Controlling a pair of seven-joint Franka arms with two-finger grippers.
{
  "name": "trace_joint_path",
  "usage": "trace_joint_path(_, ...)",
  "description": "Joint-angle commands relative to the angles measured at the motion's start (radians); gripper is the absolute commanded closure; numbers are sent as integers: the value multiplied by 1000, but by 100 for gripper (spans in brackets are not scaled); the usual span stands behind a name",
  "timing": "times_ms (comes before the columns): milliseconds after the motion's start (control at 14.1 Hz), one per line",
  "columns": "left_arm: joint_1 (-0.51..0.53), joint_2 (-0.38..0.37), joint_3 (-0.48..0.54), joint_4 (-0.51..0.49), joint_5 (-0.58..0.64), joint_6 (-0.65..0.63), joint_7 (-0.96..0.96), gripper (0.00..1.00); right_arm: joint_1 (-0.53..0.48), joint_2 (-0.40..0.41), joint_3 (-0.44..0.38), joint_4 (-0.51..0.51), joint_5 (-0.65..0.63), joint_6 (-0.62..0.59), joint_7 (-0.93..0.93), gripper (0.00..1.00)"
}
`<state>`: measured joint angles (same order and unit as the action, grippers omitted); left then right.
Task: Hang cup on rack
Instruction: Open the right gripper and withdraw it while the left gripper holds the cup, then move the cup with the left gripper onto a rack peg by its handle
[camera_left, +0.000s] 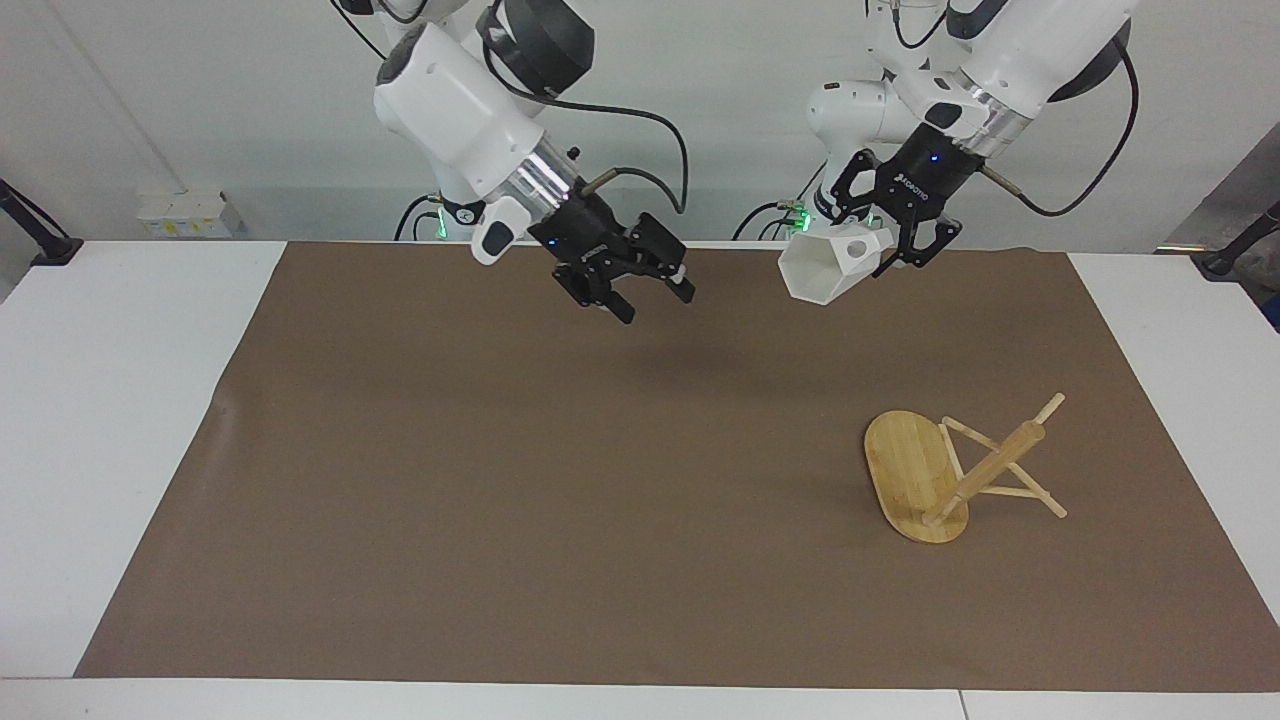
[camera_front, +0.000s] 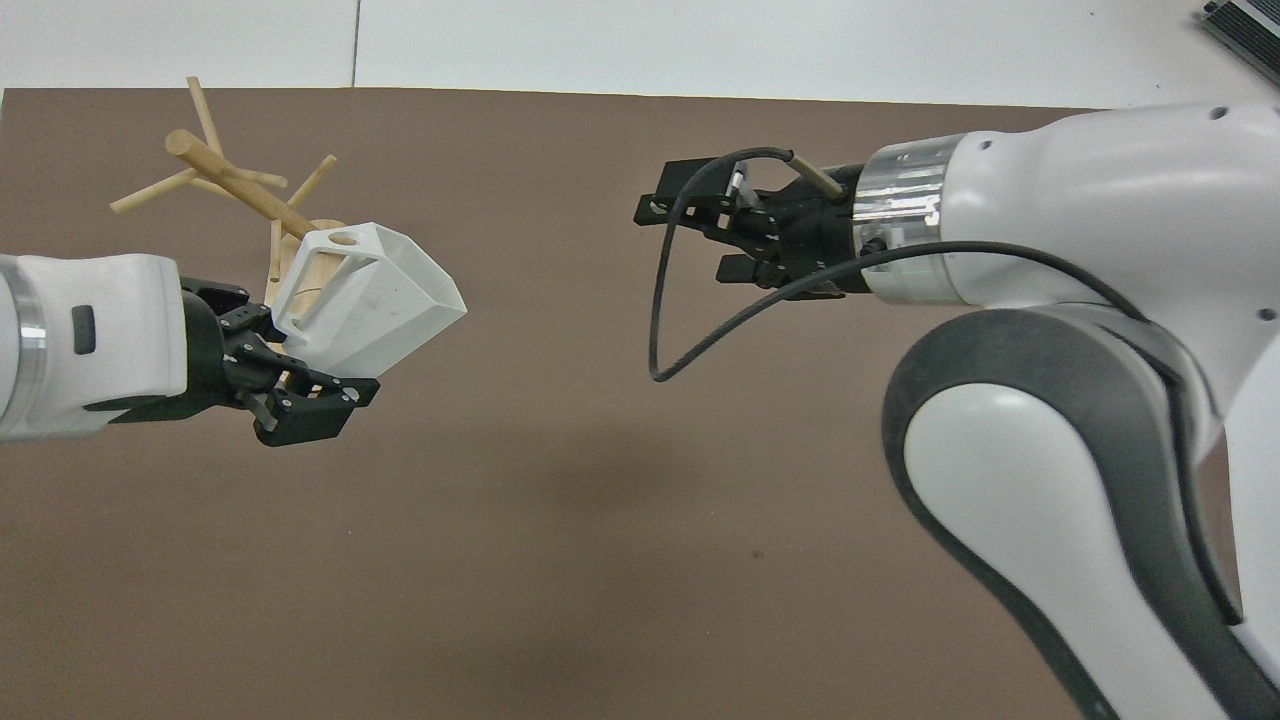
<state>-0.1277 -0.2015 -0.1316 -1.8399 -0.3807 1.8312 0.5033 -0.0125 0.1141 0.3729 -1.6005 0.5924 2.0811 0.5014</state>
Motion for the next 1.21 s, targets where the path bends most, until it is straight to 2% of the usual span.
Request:
trace_joint_path(0, -15, -18, -9, -25, 66, 33, -220, 100, -114, -100, 9, -46, -131, -172, -18, 0)
trace_joint_path(213, -13, -7, -8, -25, 72, 72, -244, 100, -184, -155, 6, -36, -447, -292, -189, 0)
trace_joint_path(355, -4, -1, -8, -25, 72, 88, -249, 100, -234, -157, 4, -35, -544, -314, -321, 0)
trace_joint_path(568, 9, 28, -8, -27, 82, 141, -250, 100, -308, -171, 4, -62, -601, -312, -394, 0)
trace_joint_path(851, 25, 109, -5, -27, 82, 206, -262, 100, -368, -229, 3, -183, -622, -251, -484, 0)
trace_joint_path(1135, 62, 171, -2, -16, 83, 267, -269, 100, -373, -231, -25, -188, -620, -274, -498, 0)
